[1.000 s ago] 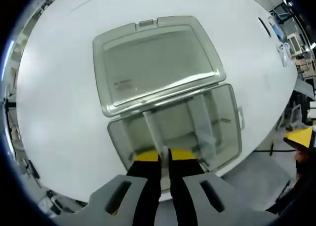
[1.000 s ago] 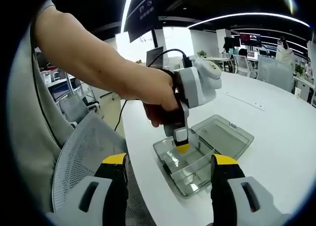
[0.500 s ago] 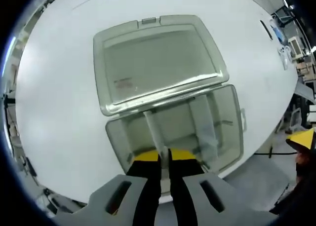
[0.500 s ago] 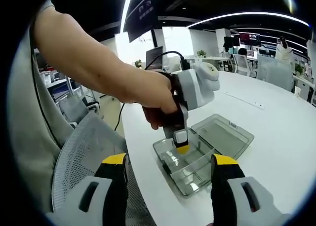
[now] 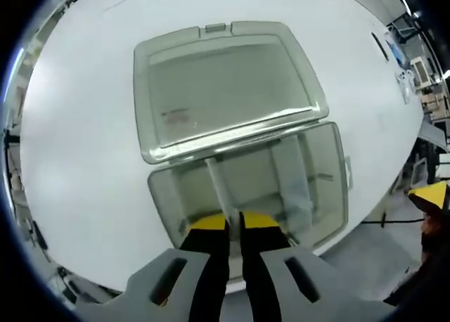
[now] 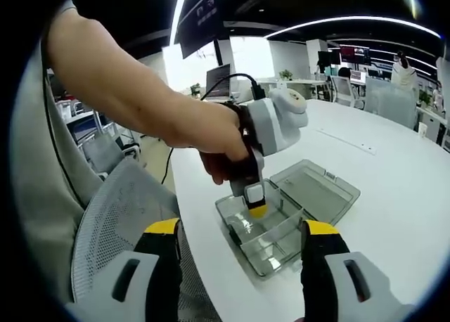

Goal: Insert the divider into the dual guide fixture by aligning both edges with the guide slots and pushing it downward to the bottom, including one-sided entry, uneven engagement, binding, and posture correction.

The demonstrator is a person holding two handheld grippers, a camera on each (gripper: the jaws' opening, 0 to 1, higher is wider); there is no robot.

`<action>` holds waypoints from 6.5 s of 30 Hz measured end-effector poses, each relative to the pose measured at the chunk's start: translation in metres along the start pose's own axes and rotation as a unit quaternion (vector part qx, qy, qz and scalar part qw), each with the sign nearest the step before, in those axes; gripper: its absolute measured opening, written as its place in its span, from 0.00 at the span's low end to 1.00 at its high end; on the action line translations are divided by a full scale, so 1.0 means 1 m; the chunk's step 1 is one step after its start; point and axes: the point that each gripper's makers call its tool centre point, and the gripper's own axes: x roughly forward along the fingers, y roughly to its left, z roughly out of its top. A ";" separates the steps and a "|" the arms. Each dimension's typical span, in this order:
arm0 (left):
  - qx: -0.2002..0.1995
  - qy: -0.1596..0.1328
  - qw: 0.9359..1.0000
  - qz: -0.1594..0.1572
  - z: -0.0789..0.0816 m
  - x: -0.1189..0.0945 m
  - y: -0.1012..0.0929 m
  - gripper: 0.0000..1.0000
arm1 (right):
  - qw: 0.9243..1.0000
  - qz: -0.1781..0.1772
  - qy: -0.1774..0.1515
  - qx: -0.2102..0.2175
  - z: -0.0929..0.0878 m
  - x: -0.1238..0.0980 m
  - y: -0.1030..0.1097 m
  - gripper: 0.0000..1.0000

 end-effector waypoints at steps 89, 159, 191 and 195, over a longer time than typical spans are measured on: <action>0.028 -0.056 0.998 -0.005 0.006 -0.018 -0.002 0.02 | 1.000 0.003 -0.003 0.003 0.003 0.005 0.000 0.69; 0.008 -0.032 0.999 0.003 0.008 -0.014 -0.005 0.02 | 1.000 0.002 -0.005 0.007 0.004 -0.001 -0.003 0.70; 0.041 -0.005 0.999 0.027 0.005 0.002 -0.003 0.02 | 1.000 -0.002 0.001 0.013 -0.001 -0.003 -0.006 0.70; 0.039 -0.007 0.999 0.028 0.005 0.003 -0.003 0.02 | 1.000 -0.002 0.002 0.014 -0.003 -0.003 -0.006 0.70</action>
